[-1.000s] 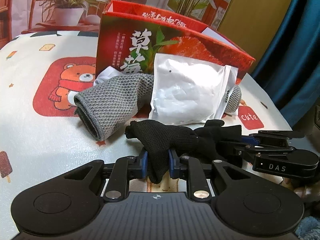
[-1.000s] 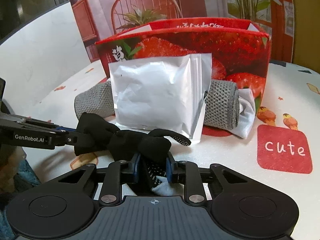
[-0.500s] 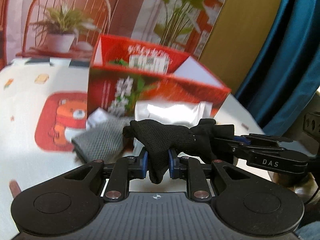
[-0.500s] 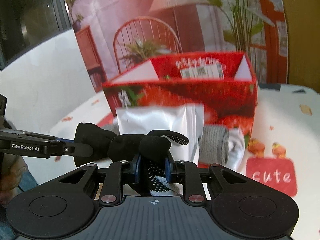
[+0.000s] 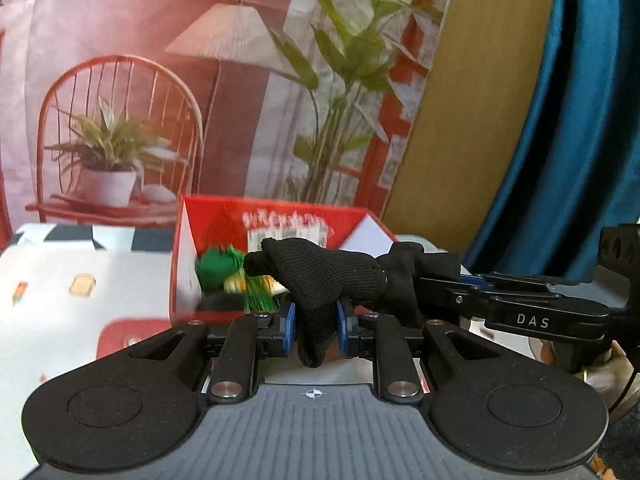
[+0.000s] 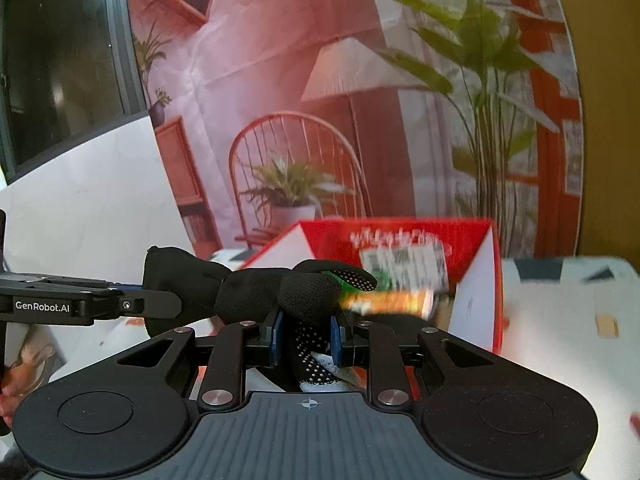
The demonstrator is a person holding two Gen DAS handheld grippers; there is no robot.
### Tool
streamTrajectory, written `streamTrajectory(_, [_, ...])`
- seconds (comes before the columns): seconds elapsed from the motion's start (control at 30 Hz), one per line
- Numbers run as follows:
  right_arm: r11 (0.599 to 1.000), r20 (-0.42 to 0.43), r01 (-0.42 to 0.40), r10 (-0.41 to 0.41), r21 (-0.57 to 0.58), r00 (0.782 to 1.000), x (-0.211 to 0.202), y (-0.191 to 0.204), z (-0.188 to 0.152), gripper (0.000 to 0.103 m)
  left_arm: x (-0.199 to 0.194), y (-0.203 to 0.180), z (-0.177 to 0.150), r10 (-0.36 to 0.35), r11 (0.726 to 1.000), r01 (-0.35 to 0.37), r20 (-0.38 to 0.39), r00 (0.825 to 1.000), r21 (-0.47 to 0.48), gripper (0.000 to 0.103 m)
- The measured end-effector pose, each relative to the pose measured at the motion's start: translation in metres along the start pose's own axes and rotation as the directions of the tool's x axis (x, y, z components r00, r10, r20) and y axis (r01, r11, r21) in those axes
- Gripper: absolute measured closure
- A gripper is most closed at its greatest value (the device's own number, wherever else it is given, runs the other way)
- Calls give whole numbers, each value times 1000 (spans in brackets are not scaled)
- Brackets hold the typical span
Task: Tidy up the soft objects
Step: 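Lift the black glove with both tools and carry it over the box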
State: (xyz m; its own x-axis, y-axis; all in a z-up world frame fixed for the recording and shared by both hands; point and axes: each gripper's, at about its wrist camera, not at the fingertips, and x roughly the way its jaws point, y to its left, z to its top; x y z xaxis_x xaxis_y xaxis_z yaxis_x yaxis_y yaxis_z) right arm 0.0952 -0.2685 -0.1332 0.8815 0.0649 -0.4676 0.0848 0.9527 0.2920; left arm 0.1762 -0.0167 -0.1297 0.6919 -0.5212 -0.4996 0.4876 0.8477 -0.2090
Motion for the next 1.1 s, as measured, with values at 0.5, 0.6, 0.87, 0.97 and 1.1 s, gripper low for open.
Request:
streamTrajectory(0.5, [995,-50,79,-82,-62,995,98,-34,86,82,79,9,77,105,994,-104,-21,994,37,82])
streamTrajectory(0.6, [992,-80,100,-106,-79,991,118,-41,93,82,98,16,86,113,993,-112,-42,993,31,82])
streamTrajectory(0.87, [987,-196,141,-153,-73,969,168,-74,98,82,160,31,89,99,995,-97,-151,983,24,82])
streamTrajectory(0.97, [987,-260,152,-162,-59,952,186,-90,94,82,182,38,82,87,996,-86,-213,973,13,82])
streamTrajectory(1.1, [983,-329,174,-182,-53,926,205,-105,84,82,208,44,75,79,997,-77,-273,959,17,82])
